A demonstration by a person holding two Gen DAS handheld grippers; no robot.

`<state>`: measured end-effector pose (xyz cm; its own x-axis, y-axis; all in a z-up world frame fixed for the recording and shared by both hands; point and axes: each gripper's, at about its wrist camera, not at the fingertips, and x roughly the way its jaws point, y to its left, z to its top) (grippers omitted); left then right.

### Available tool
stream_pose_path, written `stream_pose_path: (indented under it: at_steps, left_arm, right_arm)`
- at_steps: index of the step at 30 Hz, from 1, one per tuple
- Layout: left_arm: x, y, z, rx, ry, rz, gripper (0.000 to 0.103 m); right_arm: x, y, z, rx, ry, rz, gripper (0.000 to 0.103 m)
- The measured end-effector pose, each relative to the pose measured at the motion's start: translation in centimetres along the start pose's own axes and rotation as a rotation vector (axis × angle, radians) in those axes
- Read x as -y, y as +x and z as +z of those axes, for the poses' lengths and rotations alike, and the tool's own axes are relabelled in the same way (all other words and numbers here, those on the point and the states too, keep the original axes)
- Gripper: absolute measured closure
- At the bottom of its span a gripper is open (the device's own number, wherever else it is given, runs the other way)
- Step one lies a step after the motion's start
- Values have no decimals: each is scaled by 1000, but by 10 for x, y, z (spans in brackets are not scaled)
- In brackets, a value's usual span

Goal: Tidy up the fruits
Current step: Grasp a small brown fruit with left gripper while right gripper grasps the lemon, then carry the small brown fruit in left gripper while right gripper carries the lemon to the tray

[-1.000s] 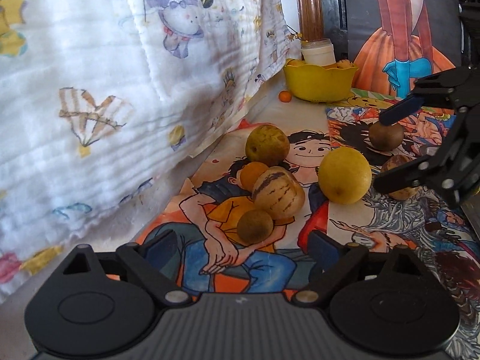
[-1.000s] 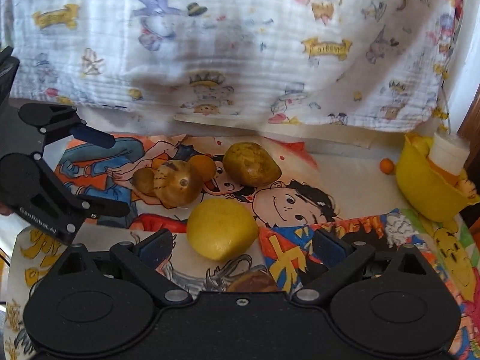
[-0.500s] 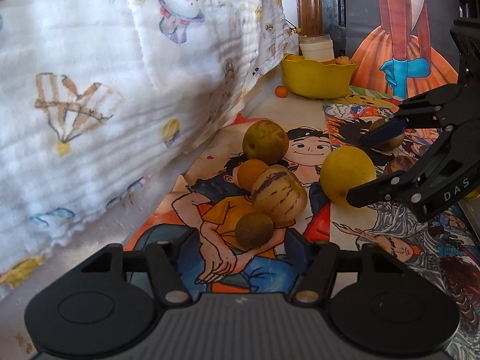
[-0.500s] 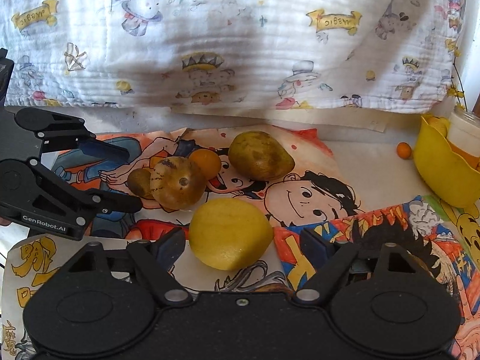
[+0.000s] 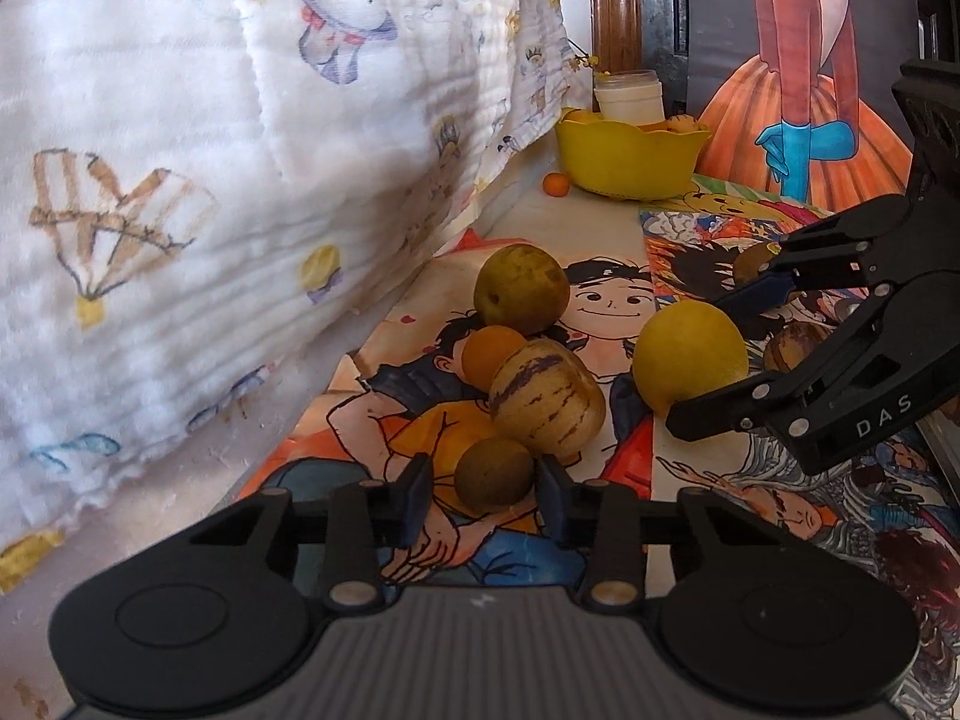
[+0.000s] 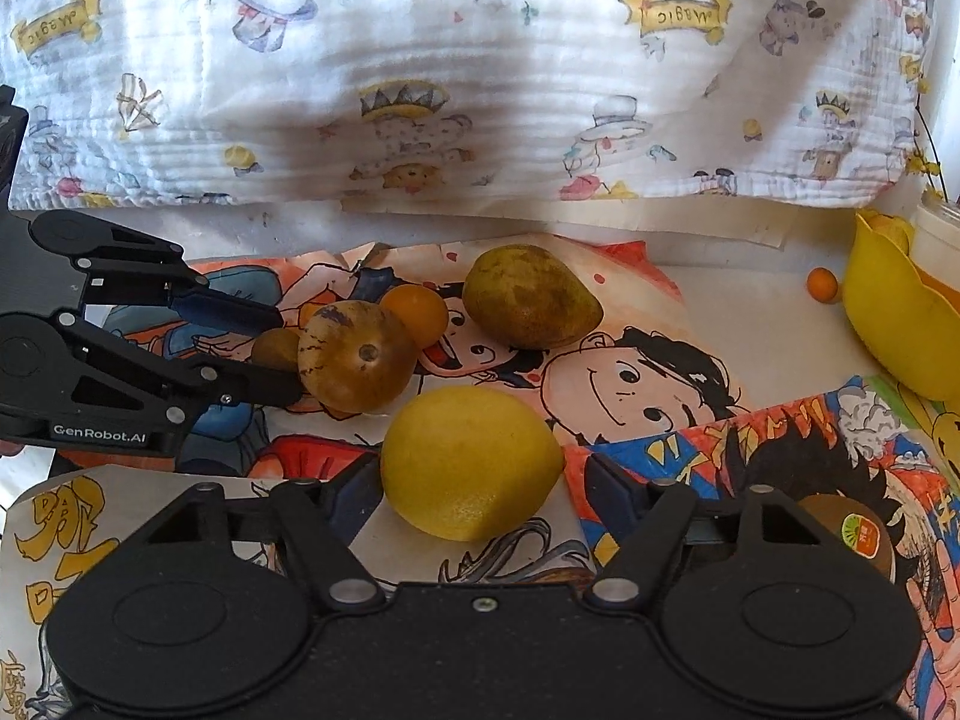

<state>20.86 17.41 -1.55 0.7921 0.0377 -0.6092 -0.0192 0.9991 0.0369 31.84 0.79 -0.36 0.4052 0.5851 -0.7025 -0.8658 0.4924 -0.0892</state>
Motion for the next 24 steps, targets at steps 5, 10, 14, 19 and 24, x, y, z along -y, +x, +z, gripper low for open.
stream_pose_path:
  at_steps: [5,10,14,19,24]
  left_arm:
    - [1,0,0,-2,-3,-12,71]
    - [1,-1,0,-2,-17,-17,72]
    - [2,-2,-2,-2,-45,-13,72]
    - [4,-3,-3,0,-94,8,72]
    - [7,-4,-3,-1,-131,25,72]
  right_arm:
    - [-1,3,0,5,10,8,33]
    - [-2,3,-1,12,19,2,35]
    - [-2,2,-2,22,32,0,35]
    - [-1,0,-5,41,65,6,35]
    - [4,-3,-10,57,118,26,35]
